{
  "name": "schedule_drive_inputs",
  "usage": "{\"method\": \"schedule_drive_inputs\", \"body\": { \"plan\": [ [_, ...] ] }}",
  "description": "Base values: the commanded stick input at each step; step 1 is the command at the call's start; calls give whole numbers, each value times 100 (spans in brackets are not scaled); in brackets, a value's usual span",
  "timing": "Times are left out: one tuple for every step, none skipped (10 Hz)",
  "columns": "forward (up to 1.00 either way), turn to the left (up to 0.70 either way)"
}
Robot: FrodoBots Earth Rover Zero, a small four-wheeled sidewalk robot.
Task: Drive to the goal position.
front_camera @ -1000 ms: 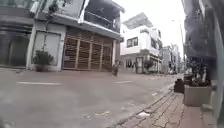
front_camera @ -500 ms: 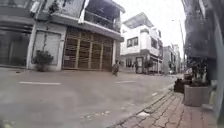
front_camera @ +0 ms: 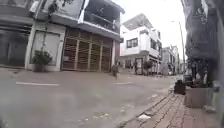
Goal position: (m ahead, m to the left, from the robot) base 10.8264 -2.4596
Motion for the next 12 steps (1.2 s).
{"method": "schedule_drive_inputs", "body": {
  "plan": [
    [69,0],
    [69,0],
    [69,0],
    [69,0],
    [69,0],
    [69,0],
    [70,0],
    [70,0],
    [70,0],
    [70,0],
    [70,0],
    [70,0]
  ]
}}
